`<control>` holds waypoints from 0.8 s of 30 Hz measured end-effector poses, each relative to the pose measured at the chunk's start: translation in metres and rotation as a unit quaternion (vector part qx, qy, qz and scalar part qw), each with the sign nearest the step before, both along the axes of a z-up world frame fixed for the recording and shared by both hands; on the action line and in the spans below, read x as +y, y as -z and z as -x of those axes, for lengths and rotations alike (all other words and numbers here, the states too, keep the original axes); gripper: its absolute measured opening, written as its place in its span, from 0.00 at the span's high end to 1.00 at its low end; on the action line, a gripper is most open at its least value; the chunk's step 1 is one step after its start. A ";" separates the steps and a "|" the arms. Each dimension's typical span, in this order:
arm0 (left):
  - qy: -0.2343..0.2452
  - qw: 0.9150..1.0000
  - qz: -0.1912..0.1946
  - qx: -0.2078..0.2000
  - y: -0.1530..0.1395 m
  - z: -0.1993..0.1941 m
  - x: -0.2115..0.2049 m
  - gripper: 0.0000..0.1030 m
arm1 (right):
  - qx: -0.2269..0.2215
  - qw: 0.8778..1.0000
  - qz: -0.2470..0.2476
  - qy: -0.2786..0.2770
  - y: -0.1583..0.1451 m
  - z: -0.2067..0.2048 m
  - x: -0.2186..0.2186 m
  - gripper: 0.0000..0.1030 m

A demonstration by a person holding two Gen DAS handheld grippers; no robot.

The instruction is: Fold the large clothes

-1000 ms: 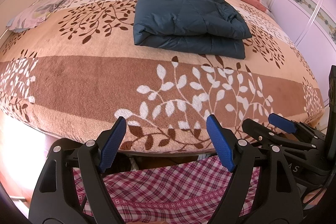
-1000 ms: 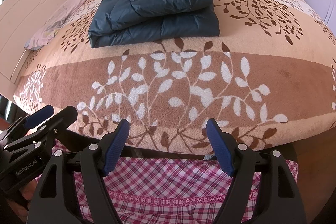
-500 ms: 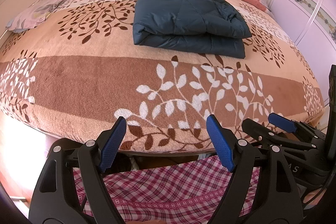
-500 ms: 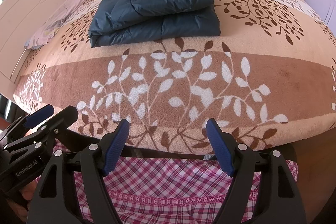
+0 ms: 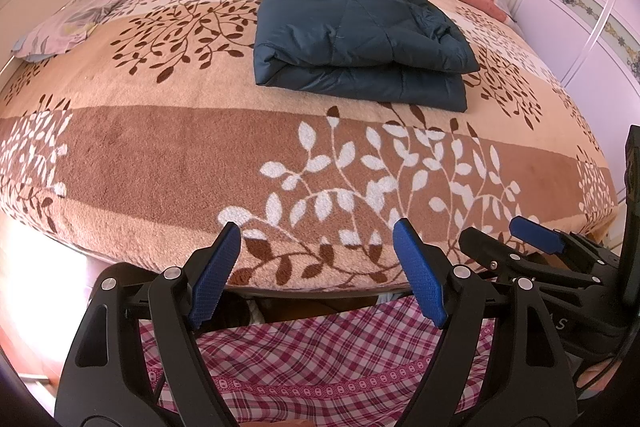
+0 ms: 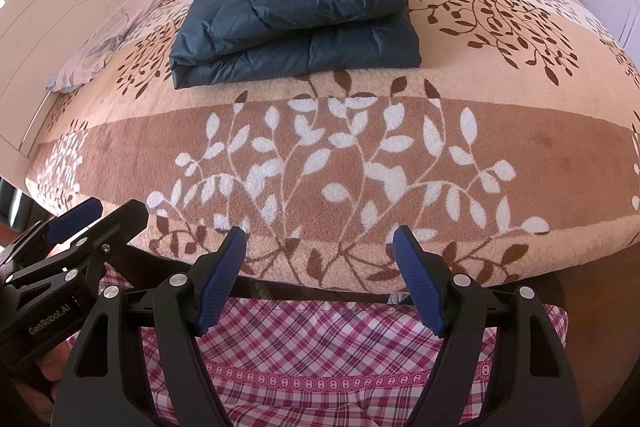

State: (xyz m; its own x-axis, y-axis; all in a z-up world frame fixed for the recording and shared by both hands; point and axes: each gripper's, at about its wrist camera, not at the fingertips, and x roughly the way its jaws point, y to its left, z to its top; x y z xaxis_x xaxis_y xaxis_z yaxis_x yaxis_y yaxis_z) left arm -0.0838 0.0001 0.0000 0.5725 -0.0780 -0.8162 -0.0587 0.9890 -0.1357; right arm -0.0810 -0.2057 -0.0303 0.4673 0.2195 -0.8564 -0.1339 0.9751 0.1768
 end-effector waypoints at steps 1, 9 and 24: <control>0.000 1.000 0.000 0.000 0.000 0.000 0.000 0.24 | 0.000 1.000 0.000 0.000 0.000 0.000 0.000 0.28; 0.000 1.000 0.000 0.000 0.002 0.002 0.000 0.24 | 0.001 1.000 0.001 -0.001 0.001 0.002 0.002 0.28; 0.001 1.000 -0.001 0.002 0.001 0.000 0.001 0.24 | 0.000 1.000 0.003 -0.004 0.001 0.001 0.001 0.28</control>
State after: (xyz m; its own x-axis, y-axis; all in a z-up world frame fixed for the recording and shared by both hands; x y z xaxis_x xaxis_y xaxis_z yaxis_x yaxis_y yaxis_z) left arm -0.0842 0.0010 -0.0014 0.5697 -0.0767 -0.8182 -0.0576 0.9895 -0.1329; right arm -0.0822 -0.2048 -0.0316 0.4664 0.2186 -0.8572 -0.1414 0.9750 0.1717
